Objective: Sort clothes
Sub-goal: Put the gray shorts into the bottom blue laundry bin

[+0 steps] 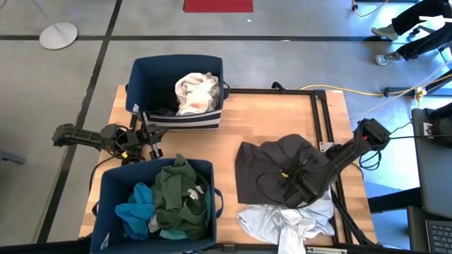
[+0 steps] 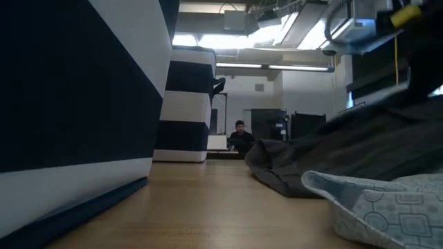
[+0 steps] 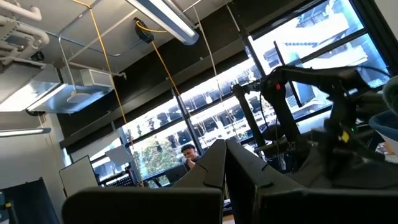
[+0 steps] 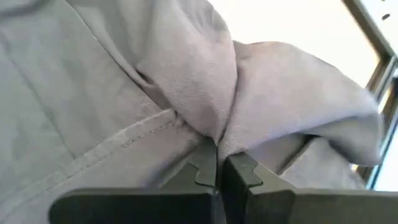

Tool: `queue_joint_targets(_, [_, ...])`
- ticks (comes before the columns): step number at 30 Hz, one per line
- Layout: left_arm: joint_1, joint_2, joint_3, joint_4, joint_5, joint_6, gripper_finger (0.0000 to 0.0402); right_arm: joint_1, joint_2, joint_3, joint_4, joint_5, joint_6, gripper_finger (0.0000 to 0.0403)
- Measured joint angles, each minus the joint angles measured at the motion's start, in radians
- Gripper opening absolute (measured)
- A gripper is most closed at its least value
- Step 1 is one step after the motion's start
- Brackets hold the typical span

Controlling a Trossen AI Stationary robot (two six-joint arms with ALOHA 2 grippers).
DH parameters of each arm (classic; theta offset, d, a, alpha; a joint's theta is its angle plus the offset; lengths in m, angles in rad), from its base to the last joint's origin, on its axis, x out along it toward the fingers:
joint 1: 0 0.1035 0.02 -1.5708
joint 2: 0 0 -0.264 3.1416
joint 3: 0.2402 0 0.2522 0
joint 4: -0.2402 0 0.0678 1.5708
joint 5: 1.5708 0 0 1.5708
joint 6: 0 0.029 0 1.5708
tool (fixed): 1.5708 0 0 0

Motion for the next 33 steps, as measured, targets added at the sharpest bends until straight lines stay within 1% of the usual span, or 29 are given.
queue_joint_targets(6, [0.000, 0.000, 0.000, 0.000, 0.000, 0.000, 0.0000, 0.000, -0.001, 0.135, -0.113, 0.098, -0.015, 0.0004])
queue_joint_targets(11, [0.000, 0.000, 0.000, 0.000, 0.000, 0.000, 0.0000, 0.000, -0.002, 0.236, -0.179, 0.203, -0.039, 0.0004])
queue_joint_targets(16, [0.000, 0.000, 0.000, 0.000, 0.000, 0.000, 0.0000, 0.000, -0.002, 0.319, -0.215, 0.301, -0.082, 0.0003])
queue_joint_targets(19, [0.000, 0.000, 0.000, 0.000, 0.000, 0.000, 0.0000, -0.018, -0.003, 0.363, -0.219, 0.342, -0.118, 0.0003])
queue_joint_targets(27, [0.000, 0.000, 0.000, 0.000, 0.000, 0.000, 0.0000, -0.098, -0.003, 0.491, -0.216, 0.420, -0.309, 0.0004])
queue_joint_targets(33, [0.000, 0.000, 0.000, 0.000, 0.000, 0.007, 0.0000, -0.127, -0.003, 0.604, -0.185, 0.522, -0.455, 0.0004])
